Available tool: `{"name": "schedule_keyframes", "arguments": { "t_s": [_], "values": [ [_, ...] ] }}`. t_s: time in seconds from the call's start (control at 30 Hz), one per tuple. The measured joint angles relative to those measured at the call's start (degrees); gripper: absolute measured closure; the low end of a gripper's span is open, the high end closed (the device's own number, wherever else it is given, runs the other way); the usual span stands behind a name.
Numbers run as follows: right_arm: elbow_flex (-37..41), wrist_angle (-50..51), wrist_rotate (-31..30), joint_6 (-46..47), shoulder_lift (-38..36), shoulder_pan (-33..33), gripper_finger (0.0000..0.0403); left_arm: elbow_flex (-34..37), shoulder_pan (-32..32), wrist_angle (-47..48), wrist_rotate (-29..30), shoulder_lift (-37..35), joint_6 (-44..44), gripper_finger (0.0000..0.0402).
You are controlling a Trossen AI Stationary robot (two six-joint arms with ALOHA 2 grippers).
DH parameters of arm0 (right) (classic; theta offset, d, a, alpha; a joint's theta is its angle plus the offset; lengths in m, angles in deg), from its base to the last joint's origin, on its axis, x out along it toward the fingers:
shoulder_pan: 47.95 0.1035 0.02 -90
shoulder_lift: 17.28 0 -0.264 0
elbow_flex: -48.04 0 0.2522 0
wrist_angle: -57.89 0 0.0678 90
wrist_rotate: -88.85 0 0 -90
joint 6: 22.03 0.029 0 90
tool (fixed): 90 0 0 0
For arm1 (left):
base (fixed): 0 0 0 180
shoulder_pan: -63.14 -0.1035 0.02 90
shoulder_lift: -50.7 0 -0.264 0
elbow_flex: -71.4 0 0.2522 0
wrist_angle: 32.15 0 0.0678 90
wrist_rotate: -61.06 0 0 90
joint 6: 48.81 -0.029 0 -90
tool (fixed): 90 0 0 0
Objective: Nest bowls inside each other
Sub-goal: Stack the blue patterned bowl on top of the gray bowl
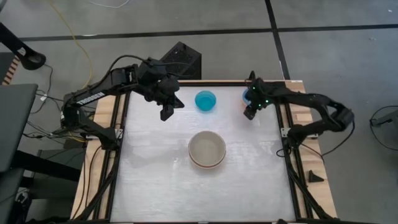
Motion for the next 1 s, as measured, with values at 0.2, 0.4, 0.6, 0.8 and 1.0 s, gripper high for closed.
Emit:
{"name": "schedule_keyframes", "arguments": {
  "t_s": [0.2, 0.4, 0.6, 0.8, 1.0],
  "values": [
    [-0.12, 0.01, 2.23, -0.12, 5.55, -0.19, 0.0226, 0.00, 0.04, 0.00, -0.01, 0.00, 0.66, 0.0401],
    [-0.45, -1.81, 9.03, 1.63, 5.27, -1.20, 0.0343, 0.00, 0.07, -0.01, -0.01, 0.00, 0.75, 0.0401],
    [-0.03, -2.14, 20.79, 6.70, -1.51, -1.05, 0.0359, 0.00, 0.11, 0.01, -0.05, 0.02, -0.14, 0.0401],
    [0.13, -5.41, 34.30, 15.30, -9.84, 0.79, 0.0350, 0.00, 0.11, 0.43, -0.61, 0.02, -2.06, 0.0401],
    [0.15, -14.66, 40.68, 26.53, -17.69, 11.34, 0.0356, 0.00, -0.09, 0.54, -0.94, -0.01, -5.70, 0.0401]
  ]
}}
